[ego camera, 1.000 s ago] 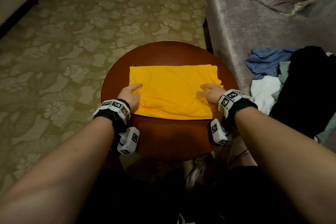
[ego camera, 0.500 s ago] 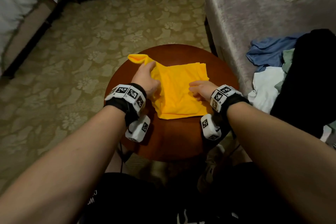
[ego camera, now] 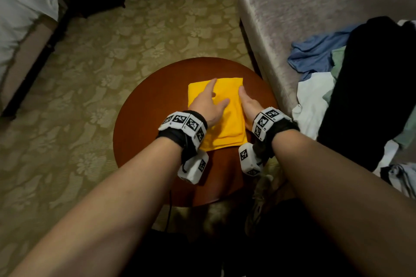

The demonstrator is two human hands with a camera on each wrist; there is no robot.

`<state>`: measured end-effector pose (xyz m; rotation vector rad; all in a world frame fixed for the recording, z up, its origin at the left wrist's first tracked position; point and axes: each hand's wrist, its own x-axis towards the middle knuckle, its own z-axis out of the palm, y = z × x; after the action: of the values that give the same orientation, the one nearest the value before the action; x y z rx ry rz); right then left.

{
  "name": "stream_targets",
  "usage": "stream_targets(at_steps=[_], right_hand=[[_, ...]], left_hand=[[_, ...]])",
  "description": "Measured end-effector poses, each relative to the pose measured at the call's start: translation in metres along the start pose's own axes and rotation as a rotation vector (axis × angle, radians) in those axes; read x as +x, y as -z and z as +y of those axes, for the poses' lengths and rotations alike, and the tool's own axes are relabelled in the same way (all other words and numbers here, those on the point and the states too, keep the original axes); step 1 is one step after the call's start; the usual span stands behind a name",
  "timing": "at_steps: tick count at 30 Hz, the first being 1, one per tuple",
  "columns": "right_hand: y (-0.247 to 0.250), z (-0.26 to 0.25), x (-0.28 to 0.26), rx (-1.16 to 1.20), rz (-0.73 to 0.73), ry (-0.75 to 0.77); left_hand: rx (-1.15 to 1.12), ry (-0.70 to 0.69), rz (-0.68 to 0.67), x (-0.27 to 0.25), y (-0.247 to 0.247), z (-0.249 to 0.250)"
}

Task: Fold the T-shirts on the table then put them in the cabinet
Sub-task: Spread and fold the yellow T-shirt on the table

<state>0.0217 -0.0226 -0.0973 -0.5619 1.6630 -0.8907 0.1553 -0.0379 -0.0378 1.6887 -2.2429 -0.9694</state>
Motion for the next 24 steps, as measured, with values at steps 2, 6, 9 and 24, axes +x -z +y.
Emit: stream_targets(at_steps=[2,6,9,24], right_hand=[[0.0,-0.001,0.003,-0.082,-0.013,-0.024],[-0.002,-0.006,-0.001,-0.379,-0.089,-0.013],[-0.002,-0.006,-0.003,-0.457,-0.107,0.035],[-0.006,-0.007,-0.013,-0.414,0.032,0.072]], left_hand=[[0.085,0.093,0.008,0.007,-0.002,-0.011],[0.328,0.195,-0.171,0.007,-0.016,-0.037],[0.331,0.237,-0.231,0.005,-0.027,-0.048],[0.387,0.254,-0.327,0.005,-0.034,-0.061]])
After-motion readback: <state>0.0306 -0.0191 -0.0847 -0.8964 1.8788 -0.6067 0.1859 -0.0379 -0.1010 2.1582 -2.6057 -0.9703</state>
